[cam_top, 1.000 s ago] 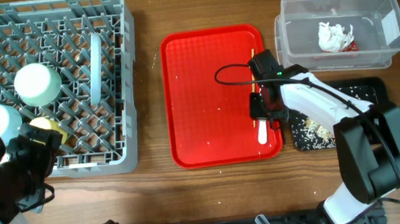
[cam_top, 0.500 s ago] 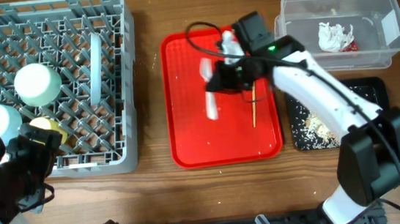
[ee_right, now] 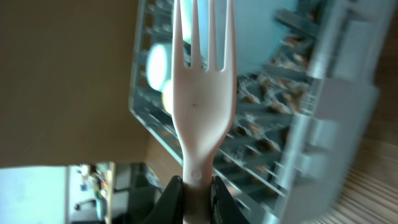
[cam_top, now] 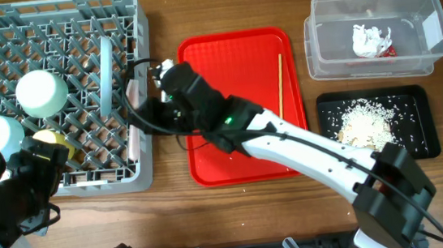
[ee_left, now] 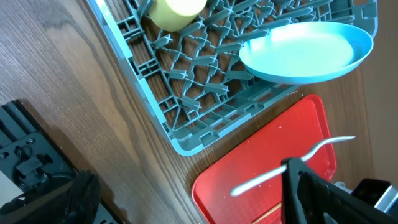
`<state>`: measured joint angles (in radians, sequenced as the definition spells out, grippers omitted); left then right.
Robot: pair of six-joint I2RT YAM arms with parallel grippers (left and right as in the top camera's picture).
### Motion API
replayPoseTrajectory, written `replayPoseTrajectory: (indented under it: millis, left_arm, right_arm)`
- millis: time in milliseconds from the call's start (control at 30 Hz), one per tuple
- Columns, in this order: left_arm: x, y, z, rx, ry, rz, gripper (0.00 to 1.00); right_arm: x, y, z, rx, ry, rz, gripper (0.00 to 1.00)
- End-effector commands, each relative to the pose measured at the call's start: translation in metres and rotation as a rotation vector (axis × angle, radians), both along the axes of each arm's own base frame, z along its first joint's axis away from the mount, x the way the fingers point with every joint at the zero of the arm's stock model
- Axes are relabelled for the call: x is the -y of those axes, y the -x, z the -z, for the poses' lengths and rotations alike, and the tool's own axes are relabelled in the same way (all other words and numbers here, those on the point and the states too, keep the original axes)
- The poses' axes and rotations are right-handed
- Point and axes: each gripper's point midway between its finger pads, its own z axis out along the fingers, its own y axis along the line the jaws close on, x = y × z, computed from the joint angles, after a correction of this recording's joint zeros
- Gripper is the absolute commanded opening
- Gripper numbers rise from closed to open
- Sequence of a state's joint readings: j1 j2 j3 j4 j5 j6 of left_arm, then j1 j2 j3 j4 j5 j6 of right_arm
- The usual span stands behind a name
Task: Sort waste into correct bins and load items into the dishwasher rack
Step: 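Carry the fork to the rack's right side and release it, then return the right gripper to the tray and grasp the wooden chopstick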
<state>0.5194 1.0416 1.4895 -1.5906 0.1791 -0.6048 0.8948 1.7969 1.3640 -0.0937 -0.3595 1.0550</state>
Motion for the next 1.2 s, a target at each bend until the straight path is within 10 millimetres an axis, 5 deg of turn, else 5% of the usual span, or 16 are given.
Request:
replayPoseTrajectory:
  millis: [0, 200, 300, 333, 367, 567, 667, 767, 900, 967, 1033, 1167]
  left_arm:
    - [-0.003, 0.002, 0.0, -0.006, -0.011, -0.017, 1.0]
    - [-0.003, 0.002, 0.0, -0.006, -0.011, -0.017, 1.0]
    - [-0.003, 0.002, 0.0, -0.006, -0.011, -0.017, 1.0]
    - [-0.003, 0.002, 0.0, -0.006, -0.011, -0.017, 1.0]
    - [-0.003, 0.002, 0.0, -0.006, -0.011, -0.016, 1.0]
    - [-0.003, 0.002, 0.0, -0.006, -0.011, -0.017, 1.0]
    - [-0.003, 0.002, 0.0, -0.006, -0.011, -0.017, 1.0]
    - [-0.003, 0.002, 0.0, -0.006, -0.011, -0.017, 1.0]
    - [-0.003, 0.002, 0.0, -0.006, -0.011, -0.017, 1.0]
    - [-0.003, 0.002, 0.0, -0.006, -0.011, -0.017, 1.0]
    - [-0.003, 0.002, 0.0, -0.006, -0.011, -0.017, 1.0]
    - [-0.003, 0.002, 0.0, -0.006, -0.011, -0.017, 1.0]
  right_arm:
    - [-0.018, -0.01, 0.032, -0.083, -0.004, 0.077, 0.05]
    - [-0.039, -0.006, 0.087, -0.158, -0.008, 0.002, 0.07]
    - [-0.04, -0.002, 0.095, -0.157, 0.004, -0.025, 0.34]
    - [-0.041, -0.001, 0.094, -0.144, 0.004, -0.039, 0.49]
    - [-0.041, -0.001, 0.09, -0.131, -0.001, -0.049, 0.54]
    - [-0.023, -0.005, 0.024, -0.011, -0.041, -0.054, 0.61]
    - [0.015, -0.015, -0.019, 0.062, -0.018, -0.023, 0.63]
    - [0.089, -0.038, -0.03, 0.085, 0.131, 0.098, 0.65]
    - [0.219, -0.063, 0.02, -0.014, 0.547, 0.381, 0.63]
    - [0.285, -0.063, 0.056, -0.111, 0.767, 0.505, 0.47]
    - [0.304, -0.065, 0.079, -0.14, 0.835, 0.491, 0.38]
    - [0.327, -0.067, 0.135, -0.25, 0.962, 0.443, 0.38]
